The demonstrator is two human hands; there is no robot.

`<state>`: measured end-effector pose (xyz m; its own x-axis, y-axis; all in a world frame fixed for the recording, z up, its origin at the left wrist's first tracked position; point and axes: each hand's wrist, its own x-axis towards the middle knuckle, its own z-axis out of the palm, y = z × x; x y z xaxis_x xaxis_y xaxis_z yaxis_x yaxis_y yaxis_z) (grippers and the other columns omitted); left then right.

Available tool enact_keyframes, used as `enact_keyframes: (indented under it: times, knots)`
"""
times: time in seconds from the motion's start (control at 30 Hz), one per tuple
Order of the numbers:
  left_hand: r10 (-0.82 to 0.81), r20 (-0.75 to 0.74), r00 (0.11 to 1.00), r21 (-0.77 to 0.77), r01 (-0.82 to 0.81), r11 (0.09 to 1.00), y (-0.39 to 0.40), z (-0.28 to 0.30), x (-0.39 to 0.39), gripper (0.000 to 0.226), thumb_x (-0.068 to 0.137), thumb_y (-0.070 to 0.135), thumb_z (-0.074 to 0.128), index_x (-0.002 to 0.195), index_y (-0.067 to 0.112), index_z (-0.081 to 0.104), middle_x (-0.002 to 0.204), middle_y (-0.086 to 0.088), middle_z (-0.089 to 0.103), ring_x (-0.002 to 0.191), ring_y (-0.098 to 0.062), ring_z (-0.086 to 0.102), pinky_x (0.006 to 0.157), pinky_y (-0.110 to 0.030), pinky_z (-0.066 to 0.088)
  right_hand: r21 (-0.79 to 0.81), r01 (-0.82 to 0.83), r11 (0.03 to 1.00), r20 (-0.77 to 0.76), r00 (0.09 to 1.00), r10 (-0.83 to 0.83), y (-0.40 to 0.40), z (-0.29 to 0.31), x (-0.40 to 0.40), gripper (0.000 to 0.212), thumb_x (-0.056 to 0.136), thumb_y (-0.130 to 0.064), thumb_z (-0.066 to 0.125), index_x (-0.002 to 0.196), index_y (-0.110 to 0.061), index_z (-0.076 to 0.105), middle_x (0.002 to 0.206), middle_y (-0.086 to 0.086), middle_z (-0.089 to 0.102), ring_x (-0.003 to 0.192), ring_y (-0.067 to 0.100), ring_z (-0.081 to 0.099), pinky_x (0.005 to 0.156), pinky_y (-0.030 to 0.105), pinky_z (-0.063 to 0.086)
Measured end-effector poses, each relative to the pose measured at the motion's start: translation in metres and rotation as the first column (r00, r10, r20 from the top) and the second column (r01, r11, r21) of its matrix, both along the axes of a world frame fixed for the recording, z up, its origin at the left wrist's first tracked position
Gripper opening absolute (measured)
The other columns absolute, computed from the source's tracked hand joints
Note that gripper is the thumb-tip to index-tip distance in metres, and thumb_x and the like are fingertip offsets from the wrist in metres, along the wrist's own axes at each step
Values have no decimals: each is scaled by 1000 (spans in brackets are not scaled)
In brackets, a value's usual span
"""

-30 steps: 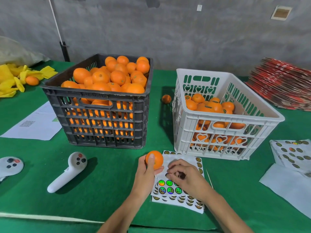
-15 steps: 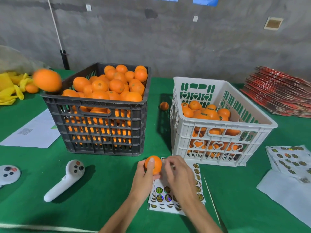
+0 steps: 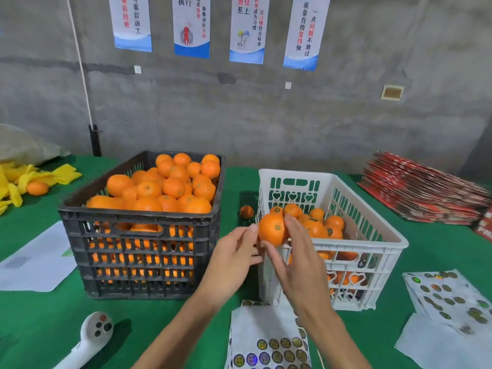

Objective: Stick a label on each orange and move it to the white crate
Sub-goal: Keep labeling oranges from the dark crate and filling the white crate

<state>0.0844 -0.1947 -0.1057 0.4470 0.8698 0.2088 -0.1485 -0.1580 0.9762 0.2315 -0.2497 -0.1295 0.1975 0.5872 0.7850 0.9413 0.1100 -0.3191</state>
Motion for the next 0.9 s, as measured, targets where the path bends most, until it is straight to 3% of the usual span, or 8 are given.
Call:
enact_keyframes:
  times: [0.1,0.17,0.27,0.37,0.43,0.57,0.7,0.9]
  knots:
    - [213,-135,968,324,-160,932,25,31,-17,13,106,37,55,107,35,68,105,13,75,85,-5,73,69,-24,59,-110,88,990,11,996,-87,13,23,30,66,98,-40,64,153,-10,43,158,7,45,140,23,49,108,37,45]
    - [438,-186,880,547,-277,790,49,47,-31,9,103,37,61,104,34,69,94,17,74,76,-4,69,66,-28,55,-160,125,979,21,992,-124,21,29,46,61,102,-38,59,155,-15,41,163,1,36,142,21,48,110,39,44]
    - [671,-345,656,758,-227,611,94,64,-48,23,99,35,66,117,22,71,109,3,73,100,-18,65,82,-41,54,-217,37,975,-128,990,-66,30,26,66,42,109,-33,46,150,-30,46,165,-7,32,145,20,42,115,45,42]
    - [567,-693,444,603,-73,794,126,66,-56,46,99,42,64,139,21,60,138,-11,63,126,-36,57,97,-47,50,-215,-53,975,-245,969,-1,34,21,73,38,109,-34,38,145,-41,46,160,-14,36,148,15,32,122,41,28]
    - [396,-833,386,428,-2,904,136,62,-59,53,103,47,56,151,26,49,154,-9,51,138,-34,49,107,-45,46,-140,-1,990,-189,982,-26,31,18,70,34,106,-32,45,138,-31,58,154,-7,47,141,17,43,117,39,37]
    - [370,-815,446,402,-26,915,145,58,-62,59,103,48,58,153,20,48,158,-10,48,141,-34,48,111,-47,44,74,32,997,7,999,-32,24,6,52,24,96,-11,66,119,-7,73,137,7,63,124,20,61,104,38,53]
    - [627,-522,578,645,-214,734,111,49,-58,61,104,44,57,153,8,48,147,-17,58,134,-39,53,101,-48,47,149,-103,983,-23,994,108,18,-9,31,21,92,-3,70,113,-3,74,128,7,67,117,19,65,100,34,54]
    - [531,-136,836,684,-308,661,30,10,-53,56,98,48,60,150,26,53,149,14,50,139,-13,46,116,-34,37,-57,-293,954,-134,950,284,3,-56,-7,19,98,-9,65,115,-7,74,124,0,69,118,14,64,103,37,52]
